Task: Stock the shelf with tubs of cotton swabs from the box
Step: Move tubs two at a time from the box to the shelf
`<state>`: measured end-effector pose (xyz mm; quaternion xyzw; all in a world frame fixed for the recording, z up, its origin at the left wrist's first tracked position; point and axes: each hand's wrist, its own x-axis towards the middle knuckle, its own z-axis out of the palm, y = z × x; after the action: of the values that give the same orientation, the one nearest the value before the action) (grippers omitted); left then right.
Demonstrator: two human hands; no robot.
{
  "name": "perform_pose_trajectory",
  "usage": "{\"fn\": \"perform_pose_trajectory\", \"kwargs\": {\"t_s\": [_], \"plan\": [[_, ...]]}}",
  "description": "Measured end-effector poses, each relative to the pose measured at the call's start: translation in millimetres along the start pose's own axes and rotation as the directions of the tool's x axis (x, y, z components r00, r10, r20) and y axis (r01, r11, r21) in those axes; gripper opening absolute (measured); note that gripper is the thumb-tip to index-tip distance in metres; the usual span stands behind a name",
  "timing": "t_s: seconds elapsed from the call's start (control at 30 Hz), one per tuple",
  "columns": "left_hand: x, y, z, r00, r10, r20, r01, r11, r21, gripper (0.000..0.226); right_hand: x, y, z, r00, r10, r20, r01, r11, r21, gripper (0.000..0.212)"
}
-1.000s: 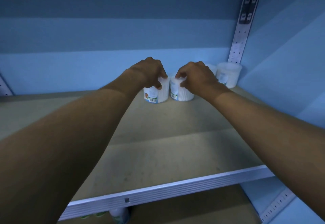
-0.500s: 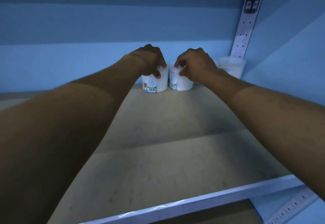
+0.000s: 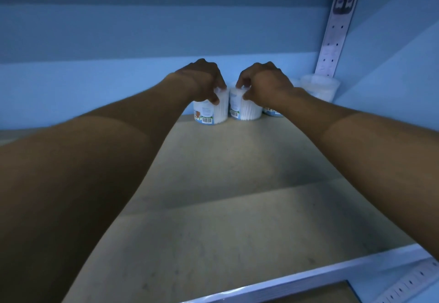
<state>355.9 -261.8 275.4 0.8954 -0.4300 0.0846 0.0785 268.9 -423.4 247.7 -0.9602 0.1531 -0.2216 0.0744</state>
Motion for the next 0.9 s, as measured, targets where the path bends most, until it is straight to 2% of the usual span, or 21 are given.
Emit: {"fn": "perform_pose_trajectory", "kwargs": {"t_s": [0.23,0.37,0.63,0.9], "plan": [[-10.3,3.4,-1.8,0.999,0.014,0.046,-0.018,0.997,0.069,0.058,-9.8,2.2,-22.7,0.993,0.062,0.096,-0.084,0.966,0.246,0.042],[-23.8,6.5,-7.2,0.997,-0.033,0.071,0.029,0.998,0.058,0.075,-24.9,5.1,-31.9,0.998,0.032,0.060,-0.047,0.966,0.256,0.047],[-78.3,28.5,-50.4,0.999,-0.029,0.040,0.030,0.999,-0.028,0.070,-78.1,-9.6,-72.3,0.998,-0.008,0.068,-0.013,0.952,0.307,0.048],[-152.5,48.6,-91.0,1.000,-0.013,0.016,0.015,0.995,-0.094,0.066,-136.5,-31.6,-120.4,0.996,0.027,0.083,-0.054,0.937,0.344,0.043]]}}
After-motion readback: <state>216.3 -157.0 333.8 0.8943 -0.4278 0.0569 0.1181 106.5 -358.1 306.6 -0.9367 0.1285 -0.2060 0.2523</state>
